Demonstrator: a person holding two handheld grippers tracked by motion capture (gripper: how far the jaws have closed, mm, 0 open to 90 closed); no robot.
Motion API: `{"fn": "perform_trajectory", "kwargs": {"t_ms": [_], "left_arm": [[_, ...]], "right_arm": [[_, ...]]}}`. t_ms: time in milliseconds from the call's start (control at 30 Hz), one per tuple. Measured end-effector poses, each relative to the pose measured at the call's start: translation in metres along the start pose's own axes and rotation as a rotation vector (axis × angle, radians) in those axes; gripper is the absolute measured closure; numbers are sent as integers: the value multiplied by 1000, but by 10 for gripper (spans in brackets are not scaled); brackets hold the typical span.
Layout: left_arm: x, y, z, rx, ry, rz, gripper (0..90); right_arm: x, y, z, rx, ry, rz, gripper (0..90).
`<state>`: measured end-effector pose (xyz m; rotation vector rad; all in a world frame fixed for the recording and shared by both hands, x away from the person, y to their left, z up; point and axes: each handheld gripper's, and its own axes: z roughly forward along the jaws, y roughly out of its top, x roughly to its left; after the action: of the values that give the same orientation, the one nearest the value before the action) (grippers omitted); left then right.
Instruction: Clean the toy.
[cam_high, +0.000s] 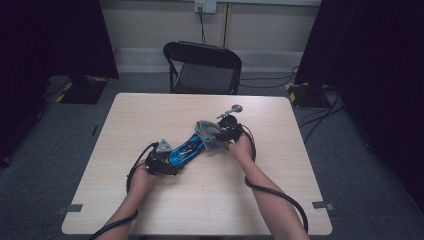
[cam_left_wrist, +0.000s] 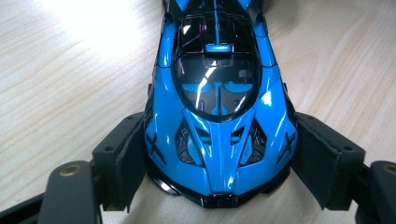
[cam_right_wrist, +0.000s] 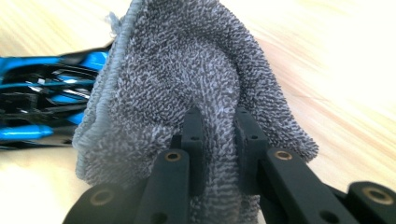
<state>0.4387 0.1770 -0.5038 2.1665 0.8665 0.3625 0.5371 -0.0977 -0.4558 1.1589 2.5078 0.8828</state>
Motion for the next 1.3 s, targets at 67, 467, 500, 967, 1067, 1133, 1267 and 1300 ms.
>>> {"fn": "perform_trajectory", "kwargs": {"t_ms": [67,467,500,967,1067,1133,1267,1300], "left_arm": [[0,0,0,0,0,0,240],[0,0,0,0,0,0,240],[0,0,0,0,0,0,240],[0,0,0,1,0,2,240],[0,0,0,1,0,1,240],[0,0,0,1,0,1,240],[0,0,0,2,0,1,240],[0,0,0,2,0,2,240]], "right_arm": [[-5,-2,-3,0,-10,12,775],[-18,4,-38,-59,-28,15,774],[-16,6,-40,-64,-24,10,774],[38,24,-43,-101,79,-104,773],[52,26,-36,-85,119,-127,772],[61,26,-31,-72,126,-152,772],[78,27,-20,-52,160,-180,772],[83,28,-18,-47,165,-191,771]]}}
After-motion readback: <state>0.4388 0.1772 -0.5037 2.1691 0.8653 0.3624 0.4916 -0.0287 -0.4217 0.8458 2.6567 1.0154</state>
